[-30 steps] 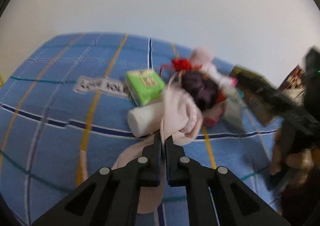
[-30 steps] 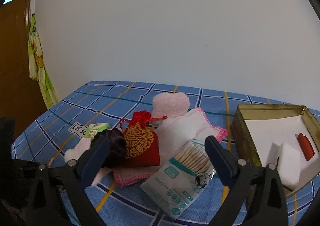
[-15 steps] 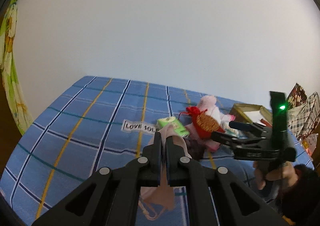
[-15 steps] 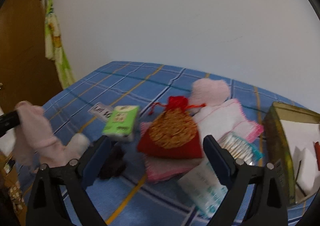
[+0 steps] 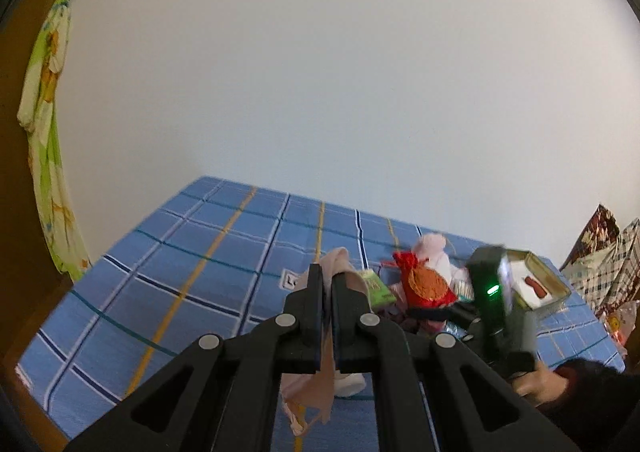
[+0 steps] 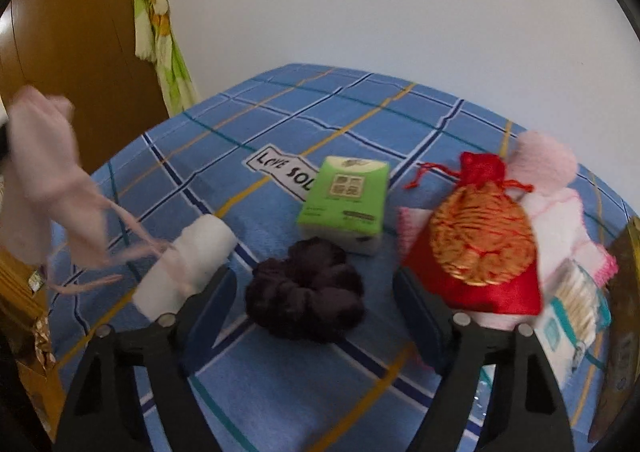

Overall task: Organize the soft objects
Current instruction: 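Lift the pink bra with the left gripper while the right gripper grasps the purple scrunchie, then carry the bra and scrunchie over the gold tin and release both inside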

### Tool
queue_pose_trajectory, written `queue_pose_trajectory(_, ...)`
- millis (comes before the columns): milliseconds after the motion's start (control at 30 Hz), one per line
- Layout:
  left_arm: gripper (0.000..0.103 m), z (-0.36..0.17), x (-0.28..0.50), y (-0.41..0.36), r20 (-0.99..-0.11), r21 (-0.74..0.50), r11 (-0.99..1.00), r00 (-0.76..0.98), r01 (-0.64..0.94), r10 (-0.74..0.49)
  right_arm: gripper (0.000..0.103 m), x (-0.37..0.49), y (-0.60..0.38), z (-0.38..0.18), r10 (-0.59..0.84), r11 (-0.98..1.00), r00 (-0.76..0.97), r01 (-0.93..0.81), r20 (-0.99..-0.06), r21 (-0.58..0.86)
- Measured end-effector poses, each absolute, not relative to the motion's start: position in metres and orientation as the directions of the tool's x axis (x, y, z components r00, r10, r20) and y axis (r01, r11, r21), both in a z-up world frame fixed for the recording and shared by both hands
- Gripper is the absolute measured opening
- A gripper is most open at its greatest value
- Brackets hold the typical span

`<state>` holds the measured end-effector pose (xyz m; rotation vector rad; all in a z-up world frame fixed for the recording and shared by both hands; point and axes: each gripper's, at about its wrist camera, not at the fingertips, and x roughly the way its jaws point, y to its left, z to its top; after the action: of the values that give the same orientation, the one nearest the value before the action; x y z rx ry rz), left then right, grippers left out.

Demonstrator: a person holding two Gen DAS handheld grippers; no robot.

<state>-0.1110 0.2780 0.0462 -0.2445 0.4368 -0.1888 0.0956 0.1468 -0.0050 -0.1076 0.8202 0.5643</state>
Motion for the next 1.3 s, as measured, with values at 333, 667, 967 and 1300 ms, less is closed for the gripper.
queue_pose_trajectory(333, 0.004, 0.073, -0.11, 0.278, -0.325, -0.275, 0.955, 0.924, 0.108, -0.199, 0.046, 0.091, 0.152, -0.011, 0.417, 0.838, 0.523, -0.537, -0.744, 0.092)
queue_pose_trajectory(667, 0.004, 0.083, -0.094, 0.22, -0.303, -0.229, 0.961, 0.927, 0.156, -0.222, 0.047, 0.063, 0.061, 0.044, 0.453, 0.885, 0.741, -0.438, -0.496, 0.156)
queue_pose_trajectory(967, 0.004, 0.081, -0.07, 0.123, -0.287, -0.178, 0.936, 0.893, 0.305, -0.346, 0.047, 0.05, -0.018, 0.06, 0.335, 0.942, 0.851, -0.297, -0.404, 0.156)
queue_pose_trajectory(1300, 0.004, 0.082, -0.048, 0.037, -0.256, -0.183, 0.894, 0.858, 0.409, -0.445, 0.047, 0.034, -0.114, 0.065, 0.107, 0.989, 0.933, -0.065, -0.343, 0.134)
